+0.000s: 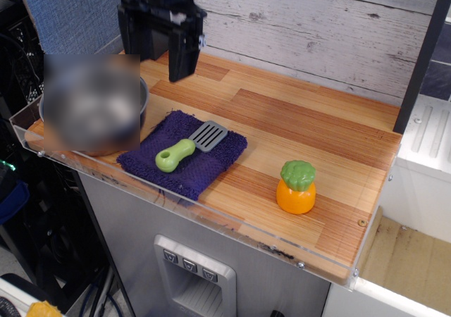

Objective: Move spatula above pot, left of purple cloth.

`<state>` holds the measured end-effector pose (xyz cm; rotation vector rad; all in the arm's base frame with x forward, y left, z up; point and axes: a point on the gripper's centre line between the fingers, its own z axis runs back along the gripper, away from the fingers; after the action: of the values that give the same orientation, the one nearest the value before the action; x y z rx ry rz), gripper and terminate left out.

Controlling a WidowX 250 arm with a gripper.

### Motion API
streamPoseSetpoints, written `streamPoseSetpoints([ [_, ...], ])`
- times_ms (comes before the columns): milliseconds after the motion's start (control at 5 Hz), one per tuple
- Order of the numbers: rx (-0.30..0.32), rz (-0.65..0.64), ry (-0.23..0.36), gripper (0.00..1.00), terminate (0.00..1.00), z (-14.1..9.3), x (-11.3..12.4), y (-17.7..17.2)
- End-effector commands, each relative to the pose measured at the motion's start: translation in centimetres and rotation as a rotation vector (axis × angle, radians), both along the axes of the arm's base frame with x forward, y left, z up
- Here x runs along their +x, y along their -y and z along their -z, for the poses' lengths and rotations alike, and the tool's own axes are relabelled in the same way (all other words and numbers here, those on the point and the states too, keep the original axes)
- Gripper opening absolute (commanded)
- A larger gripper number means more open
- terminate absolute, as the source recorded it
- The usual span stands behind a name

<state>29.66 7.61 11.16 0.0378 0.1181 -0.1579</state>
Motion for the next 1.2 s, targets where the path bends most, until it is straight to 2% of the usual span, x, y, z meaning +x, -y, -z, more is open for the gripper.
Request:
streamPoseSetpoints([
  [0,0.051,0.026,0.115,1.0,0.0,1.7,-1.3,1.5],
  [200,0.024,0.053,0.108,1.0,0.0,2.9,-1.7,1.9],
  [1000,0.021,0.061,0.039,1.0,0.0,7.2,-1.8,2.5],
])
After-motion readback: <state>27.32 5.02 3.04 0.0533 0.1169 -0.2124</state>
